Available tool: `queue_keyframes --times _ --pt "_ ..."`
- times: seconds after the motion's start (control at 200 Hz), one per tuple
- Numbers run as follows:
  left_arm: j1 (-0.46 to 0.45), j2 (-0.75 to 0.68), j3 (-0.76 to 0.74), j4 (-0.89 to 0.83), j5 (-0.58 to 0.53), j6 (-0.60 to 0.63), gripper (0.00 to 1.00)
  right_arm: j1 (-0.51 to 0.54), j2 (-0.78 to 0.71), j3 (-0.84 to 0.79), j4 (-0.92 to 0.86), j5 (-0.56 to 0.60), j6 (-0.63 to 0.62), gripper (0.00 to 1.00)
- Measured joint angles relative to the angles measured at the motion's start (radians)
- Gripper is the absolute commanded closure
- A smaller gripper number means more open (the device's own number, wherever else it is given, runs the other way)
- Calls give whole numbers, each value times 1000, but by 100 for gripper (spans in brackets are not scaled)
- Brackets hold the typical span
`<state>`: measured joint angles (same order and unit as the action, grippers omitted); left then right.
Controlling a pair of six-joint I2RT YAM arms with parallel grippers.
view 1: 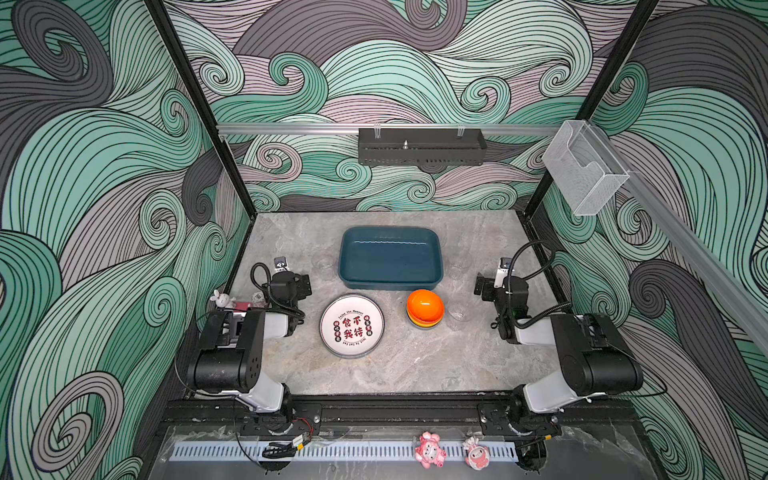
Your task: Place the mixed dishes into the plastic bin
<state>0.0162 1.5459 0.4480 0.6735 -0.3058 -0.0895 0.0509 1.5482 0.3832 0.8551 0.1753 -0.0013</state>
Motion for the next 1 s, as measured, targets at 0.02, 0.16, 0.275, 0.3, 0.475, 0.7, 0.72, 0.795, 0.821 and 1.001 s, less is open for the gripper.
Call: queue_keyframes --times 0.02,0.16,0.275,0.3,0.475,0.7,0.72,0.795,0.821,1.001 --pt "0 0 0 0 0 0 1 0 0 0 0 0 0 1" --pt "0 0 0 0 0 0 1 0 0 0 0 0 0 1" --pt "0 0 0 0 0 0 1 0 0 0 0 0 0 1" --pt "0 0 0 0 0 0 1 0 0 0 0 0 0 1" --pt "0 0 0 0 0 0 1 0 0 0 0 0 0 1" --pt "0 -44 53 -136 0 0 1 0 -76 23 -116 6 2 1" --pt "0 -51 70 -158 0 -1 1 0 -92 33 -139 6 2 1" --pt "0 -87 133 -227 -2 -5 1 0 -162 89 -231 -1 5 1" --pt "0 -101 146 -243 -5 -7 1 0 -183 108 -257 -3 10 1" --pt "0 -234 207 -409 -51 -85 2 0 -329 172 -390 -81 96 1"
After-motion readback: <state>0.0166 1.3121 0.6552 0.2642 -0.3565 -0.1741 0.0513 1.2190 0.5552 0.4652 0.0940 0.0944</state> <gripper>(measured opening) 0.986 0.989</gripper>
